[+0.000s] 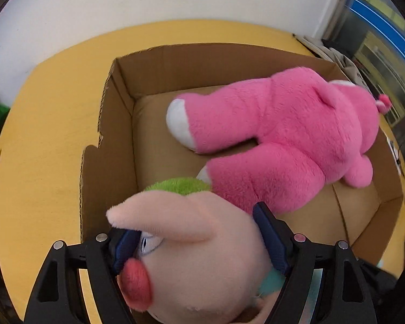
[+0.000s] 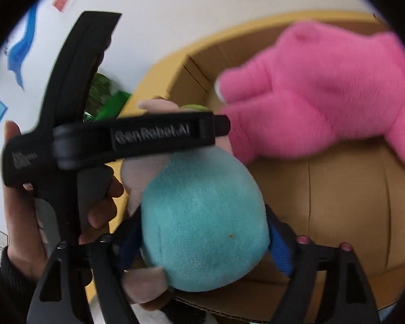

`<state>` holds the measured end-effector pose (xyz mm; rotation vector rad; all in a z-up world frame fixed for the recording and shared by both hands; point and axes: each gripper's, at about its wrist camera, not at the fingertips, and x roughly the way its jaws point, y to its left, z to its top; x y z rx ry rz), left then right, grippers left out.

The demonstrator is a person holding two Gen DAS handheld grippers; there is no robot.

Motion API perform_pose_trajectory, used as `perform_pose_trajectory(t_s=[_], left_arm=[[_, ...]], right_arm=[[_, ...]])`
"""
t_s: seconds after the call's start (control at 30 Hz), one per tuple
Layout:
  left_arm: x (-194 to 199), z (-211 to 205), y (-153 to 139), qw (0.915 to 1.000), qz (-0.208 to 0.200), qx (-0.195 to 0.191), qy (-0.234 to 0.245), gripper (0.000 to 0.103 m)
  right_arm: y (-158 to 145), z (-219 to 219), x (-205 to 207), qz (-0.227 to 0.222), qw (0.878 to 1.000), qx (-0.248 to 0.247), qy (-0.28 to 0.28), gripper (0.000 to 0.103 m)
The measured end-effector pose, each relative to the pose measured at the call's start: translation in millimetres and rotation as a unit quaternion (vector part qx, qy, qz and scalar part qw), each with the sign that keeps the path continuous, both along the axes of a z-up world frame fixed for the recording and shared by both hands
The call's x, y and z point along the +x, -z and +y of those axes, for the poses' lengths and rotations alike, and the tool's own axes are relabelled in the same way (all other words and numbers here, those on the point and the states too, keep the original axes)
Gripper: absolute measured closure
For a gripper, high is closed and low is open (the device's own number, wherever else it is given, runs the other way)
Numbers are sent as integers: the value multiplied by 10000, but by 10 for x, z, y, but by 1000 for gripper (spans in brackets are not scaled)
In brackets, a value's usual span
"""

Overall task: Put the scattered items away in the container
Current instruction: 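Carry the pig plush over the box, lower it and open both grippers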

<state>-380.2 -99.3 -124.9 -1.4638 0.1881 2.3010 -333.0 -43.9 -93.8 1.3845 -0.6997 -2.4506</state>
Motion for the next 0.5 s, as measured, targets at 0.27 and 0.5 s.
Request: perform_pose_trajectory(t_s=[0.27,0.5], left_arm=[[-52,38,-45,9997,-168,-185,50,17],[-46,55,-150,9998,134,-112,-139,18]], right_arm=[[-365,286,331,580,9958,236,-675,50],[-165,-118,213,187,9853,733,-1528,88]])
